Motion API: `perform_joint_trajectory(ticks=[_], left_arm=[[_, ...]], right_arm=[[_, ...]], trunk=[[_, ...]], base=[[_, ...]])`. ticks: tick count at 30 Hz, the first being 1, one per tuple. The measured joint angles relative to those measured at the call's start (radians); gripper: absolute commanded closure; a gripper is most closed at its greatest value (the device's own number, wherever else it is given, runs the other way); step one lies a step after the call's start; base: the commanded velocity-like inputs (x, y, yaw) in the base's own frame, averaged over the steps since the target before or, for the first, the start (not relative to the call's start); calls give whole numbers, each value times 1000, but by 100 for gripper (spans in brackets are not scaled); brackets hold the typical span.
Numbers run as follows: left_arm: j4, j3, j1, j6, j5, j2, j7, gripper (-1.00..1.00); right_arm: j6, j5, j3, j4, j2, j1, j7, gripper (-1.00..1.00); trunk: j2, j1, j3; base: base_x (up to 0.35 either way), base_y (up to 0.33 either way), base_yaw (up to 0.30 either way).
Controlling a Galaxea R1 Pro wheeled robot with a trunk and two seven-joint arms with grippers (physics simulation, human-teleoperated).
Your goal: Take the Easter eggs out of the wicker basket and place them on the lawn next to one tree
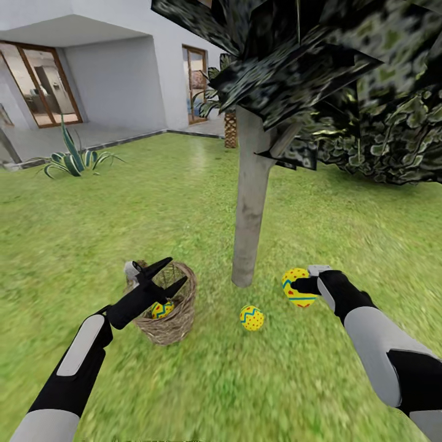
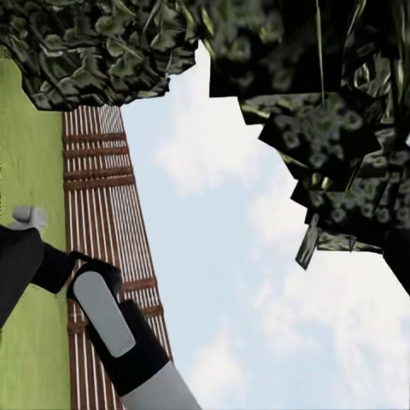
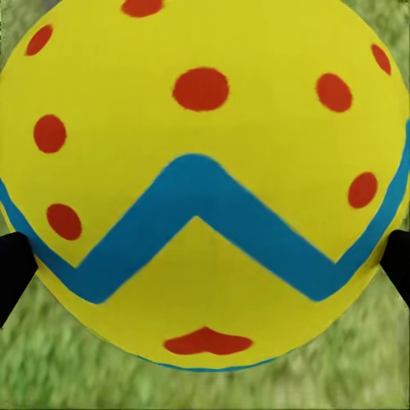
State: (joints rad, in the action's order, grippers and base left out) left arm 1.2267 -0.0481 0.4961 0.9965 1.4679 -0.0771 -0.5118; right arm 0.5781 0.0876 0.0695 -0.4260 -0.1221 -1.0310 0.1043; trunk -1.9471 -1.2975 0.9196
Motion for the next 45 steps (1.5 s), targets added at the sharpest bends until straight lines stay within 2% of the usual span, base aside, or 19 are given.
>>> perform_joint_trajectory(ticks=[15,16,18,20,22,28,32,35,37,39,42,45], left_arm=[[-7,0,0,0,0,0,0,-100],[-8,0,0,0,0,0,0,-100],[-8,0,0,0,1,0,0,-100],[-8,0,0,0,1,0,0,-100],[-8,0,0,0,2,0,0,-100],[-9,0,0,0,2,0,0,-100],[-10,0,0,0,2,0,0,-100],[-10,-1,0,0,1,0,-2,-100],[-9,0,0,0,3,0,-9,-100],[-8,1,0,0,2,0,-10,-100],[-8,17,0,1,2,0,-10,-100],[-5,21,0,2,3,0,-11,-100]], right_arm=[[2,2,-5,0,10,0,-4,100],[2,3,-8,1,11,0,-4,100],[-1,13,-42,13,13,0,-3,100],[-4,16,-84,21,25,0,-4,100],[-5,18,-97,24,40,0,-6,100],[-7,20,-102,25,47,1,-7,100],[-5,17,-101,26,46,1,-7,100],[-8,17,-102,70,41,1,-32,100],[-129,15,-101,216,40,2,-76,100],[-172,13,-101,257,39,2,-129,100],[-279,15,-101,319,42,23,-142,100],[-298,19,-102,336,44,28,-147,100]], trunk=[[0,0,0],[0,0,0],[0,0,0],[0,0,-1],[0,0,-1],[0,0,-5],[0,0,-5],[0,0,-5],[0,0,-5],[-7,-4,-2],[-28,-15,7],[-49,-27,17]], base=[[2,-345,295],[61,-346,295],[94,-343,295],[159,-304,295],[211,-273,295],[227,-265,278],[225,-241,36],[51,-38,2],[1,-1,0],[0,0,0],[0,0,0],[0,0,0]])
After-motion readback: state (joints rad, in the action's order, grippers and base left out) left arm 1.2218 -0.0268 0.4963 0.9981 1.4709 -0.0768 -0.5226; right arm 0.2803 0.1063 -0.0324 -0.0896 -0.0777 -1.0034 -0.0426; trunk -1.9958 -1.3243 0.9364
